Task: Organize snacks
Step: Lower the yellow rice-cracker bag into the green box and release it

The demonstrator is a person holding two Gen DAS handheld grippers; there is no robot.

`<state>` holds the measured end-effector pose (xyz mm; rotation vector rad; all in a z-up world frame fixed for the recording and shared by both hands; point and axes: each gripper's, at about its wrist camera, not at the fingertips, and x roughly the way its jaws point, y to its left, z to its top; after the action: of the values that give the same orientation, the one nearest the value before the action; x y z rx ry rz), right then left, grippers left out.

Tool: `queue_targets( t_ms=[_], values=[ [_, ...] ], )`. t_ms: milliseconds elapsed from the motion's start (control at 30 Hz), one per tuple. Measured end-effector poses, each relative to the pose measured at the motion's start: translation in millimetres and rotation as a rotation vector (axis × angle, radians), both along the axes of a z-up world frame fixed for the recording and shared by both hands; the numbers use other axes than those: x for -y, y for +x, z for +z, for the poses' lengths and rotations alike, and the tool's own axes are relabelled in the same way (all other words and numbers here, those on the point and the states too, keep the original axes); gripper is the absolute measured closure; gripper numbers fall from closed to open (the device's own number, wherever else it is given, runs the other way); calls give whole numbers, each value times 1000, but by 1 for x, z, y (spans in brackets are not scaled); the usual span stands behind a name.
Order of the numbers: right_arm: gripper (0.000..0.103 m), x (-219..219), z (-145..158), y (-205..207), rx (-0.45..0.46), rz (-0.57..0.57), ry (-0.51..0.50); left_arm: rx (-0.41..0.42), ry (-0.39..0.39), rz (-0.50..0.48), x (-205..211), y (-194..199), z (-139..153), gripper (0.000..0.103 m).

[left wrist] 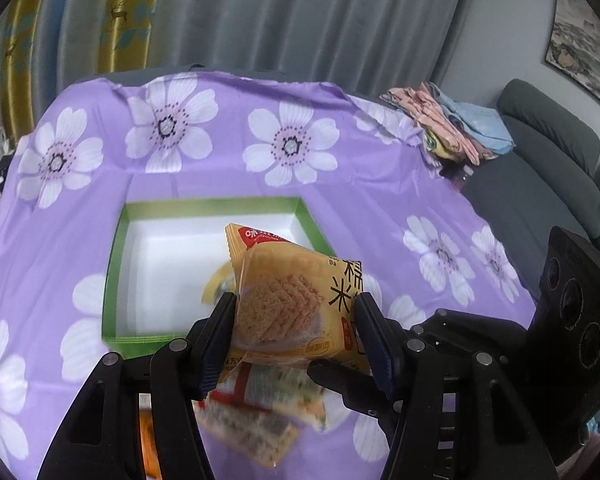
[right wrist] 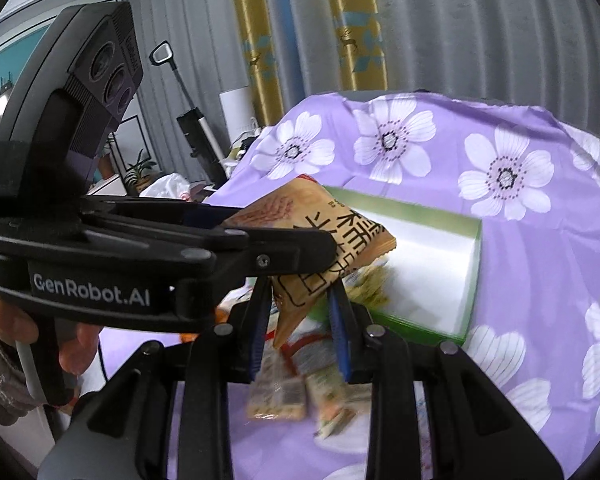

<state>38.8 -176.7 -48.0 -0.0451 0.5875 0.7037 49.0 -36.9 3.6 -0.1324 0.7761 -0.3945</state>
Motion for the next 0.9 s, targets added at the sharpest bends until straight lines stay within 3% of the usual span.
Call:
queue_targets(
  t_ms=[400, 900],
  values=[
    [74, -2, -14, 65, -26, -13, -26, -67, -50, 22, -5, 72, -19, 43],
    [71, -10, -45, 111, -198, -27, -90, -184, -72, 42, -6, 114, -65, 43]
  ],
)
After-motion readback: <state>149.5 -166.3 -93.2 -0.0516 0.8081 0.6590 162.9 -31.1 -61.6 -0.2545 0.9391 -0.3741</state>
